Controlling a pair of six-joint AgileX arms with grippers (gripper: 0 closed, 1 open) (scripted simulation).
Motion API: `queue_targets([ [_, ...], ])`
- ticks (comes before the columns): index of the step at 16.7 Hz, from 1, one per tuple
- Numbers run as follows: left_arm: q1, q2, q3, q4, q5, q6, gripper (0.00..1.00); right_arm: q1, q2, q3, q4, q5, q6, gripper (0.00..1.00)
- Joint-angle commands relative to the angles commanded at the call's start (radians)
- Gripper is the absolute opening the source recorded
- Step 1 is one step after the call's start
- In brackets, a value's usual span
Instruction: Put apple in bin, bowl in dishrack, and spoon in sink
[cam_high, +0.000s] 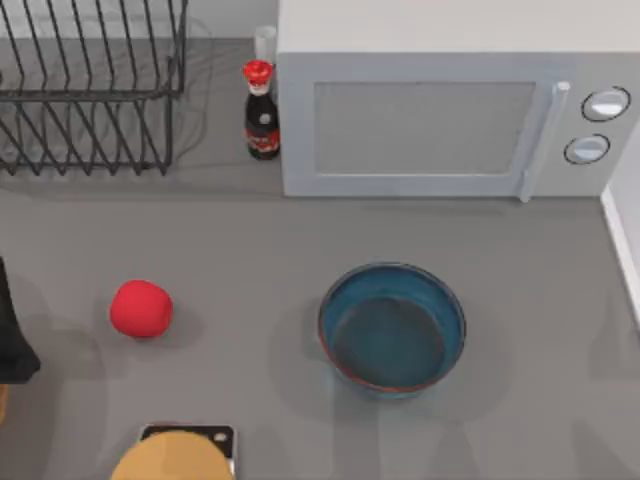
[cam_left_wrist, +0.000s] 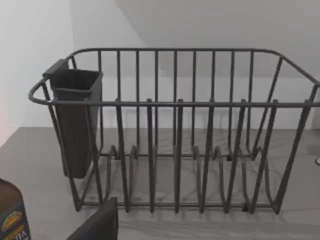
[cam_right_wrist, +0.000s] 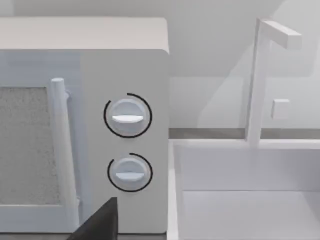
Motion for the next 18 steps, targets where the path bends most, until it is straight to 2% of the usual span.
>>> queue_targets([
  [4,-0.008,0.032,0.031,-0.022,0.001,-0.001,1.00,0.000,0.000,0.000,0.000,0.000,0.000,1.00],
  [8,-0.051,0.222,0.197,-0.143,0.003,-0.008,1.00,0.000,0.000,0.000,0.000,0.000,0.000,1.00],
  [12,-0.112,0.574,0.446,-0.336,0.003,-0.018,1.00,0.000,0.000,0.000,0.000,0.000,0.000,1.00],
  [18,-0.212,1.229,0.845,-0.667,-0.001,-0.037,1.00,0.000,0.000,0.000,0.000,0.000,0.000,1.00],
])
